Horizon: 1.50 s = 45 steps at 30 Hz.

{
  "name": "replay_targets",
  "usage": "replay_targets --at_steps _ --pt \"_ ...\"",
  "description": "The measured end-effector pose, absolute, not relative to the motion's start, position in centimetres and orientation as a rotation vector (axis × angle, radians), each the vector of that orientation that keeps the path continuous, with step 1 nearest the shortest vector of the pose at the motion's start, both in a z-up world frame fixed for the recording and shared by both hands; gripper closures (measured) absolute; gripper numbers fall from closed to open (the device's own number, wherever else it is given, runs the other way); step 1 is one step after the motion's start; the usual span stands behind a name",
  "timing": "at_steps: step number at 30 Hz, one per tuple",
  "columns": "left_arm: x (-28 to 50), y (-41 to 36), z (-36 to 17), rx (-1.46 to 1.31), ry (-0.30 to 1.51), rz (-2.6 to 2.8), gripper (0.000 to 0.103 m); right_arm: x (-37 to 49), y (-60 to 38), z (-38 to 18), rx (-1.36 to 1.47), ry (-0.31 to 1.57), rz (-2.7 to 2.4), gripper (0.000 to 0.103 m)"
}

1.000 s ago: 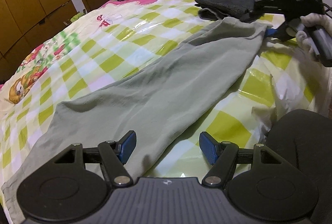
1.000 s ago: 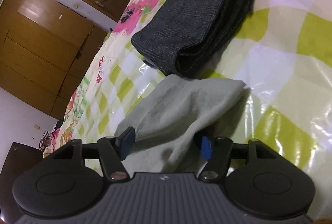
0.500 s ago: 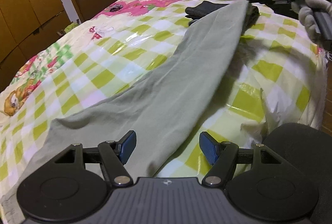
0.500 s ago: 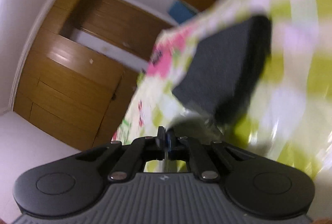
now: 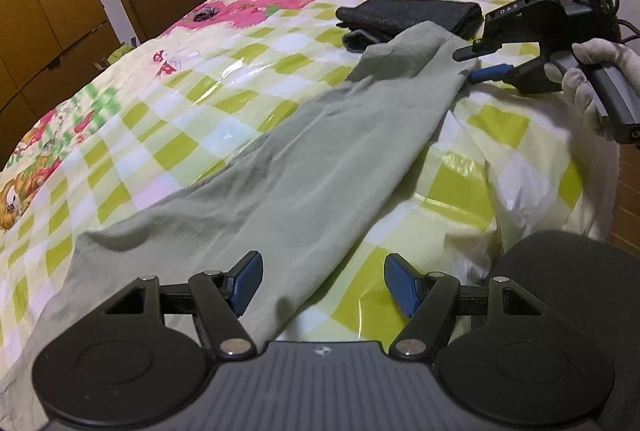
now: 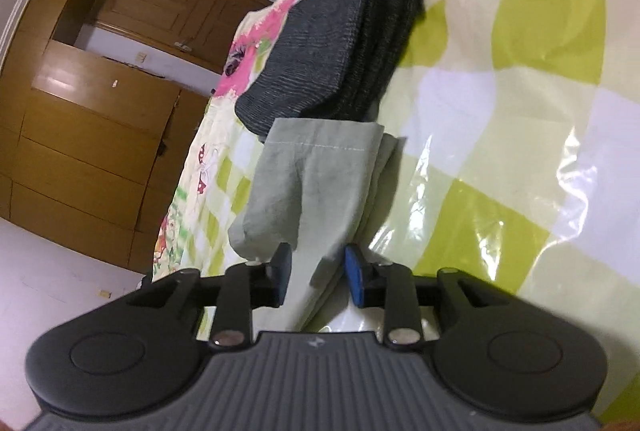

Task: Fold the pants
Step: 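Close the right gripper on the pants' hem end, then lift the hem end with the right gripper and fold it over onto the pants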

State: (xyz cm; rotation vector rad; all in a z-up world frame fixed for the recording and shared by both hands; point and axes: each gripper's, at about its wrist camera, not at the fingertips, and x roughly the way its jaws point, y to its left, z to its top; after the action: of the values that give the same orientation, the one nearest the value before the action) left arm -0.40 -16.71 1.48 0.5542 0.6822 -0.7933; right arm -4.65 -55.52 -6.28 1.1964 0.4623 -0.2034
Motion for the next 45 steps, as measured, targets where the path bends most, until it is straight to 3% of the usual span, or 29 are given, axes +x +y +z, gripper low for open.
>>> replay_targets --at_steps 3,11,14,15,16,18,23,27,34,39,45 --pt "-0.5 -17.3 1.5 0.559 0.677 -0.813 0.023 -4.6 -55.6 -6.6 1.230 0.435 -0.196 0.063" --pt "-0.9 -17.7 1.3 0.574 0.689 -0.820 0.023 -1.7 -55.5 -8.6 1.295 0.405 -0.197 0.062" --pt "-0.6 -17.9 1.3 0.585 0.680 -0.815 0.023 -1.8 -55.2 -8.3 1.314 0.373 -0.194 0.071" --pt "-0.5 -17.9 1.4 0.584 0.675 -0.813 0.023 -2.3 -55.1 -8.1 1.332 0.341 -0.176 0.083" --pt "-0.2 -17.9 1.6 0.579 0.672 -0.812 0.023 -2.8 -54.9 -7.8 1.344 0.299 -0.146 0.089" --pt "0.2 -18.0 1.7 0.577 0.662 -0.806 0.023 -3.0 -54.7 -7.5 1.328 0.260 -0.126 0.086" --pt "1.9 -18.2 1.6 0.561 0.654 -0.771 0.023 0.5 -54.3 -9.6 1.322 0.385 -0.122 0.080" --pt "2.9 -18.1 1.1 0.530 0.680 -0.749 0.023 0.9 -54.5 -9.3 1.418 0.330 -0.096 0.099" --pt "2.4 -19.0 1.3 0.513 0.651 -0.799 0.023 -3.8 -54.1 -0.8 1.198 0.165 -0.062 0.099" --pt "2.3 -19.5 -1.9 0.535 0.735 -0.809 0.022 -5.6 -55.7 -4.7 1.179 0.361 -0.255 0.094" --pt "2.5 -17.9 -2.1 0.503 0.757 -0.792 0.018 -6.3 -57.5 -7.3 1.377 0.236 -0.258 0.084"
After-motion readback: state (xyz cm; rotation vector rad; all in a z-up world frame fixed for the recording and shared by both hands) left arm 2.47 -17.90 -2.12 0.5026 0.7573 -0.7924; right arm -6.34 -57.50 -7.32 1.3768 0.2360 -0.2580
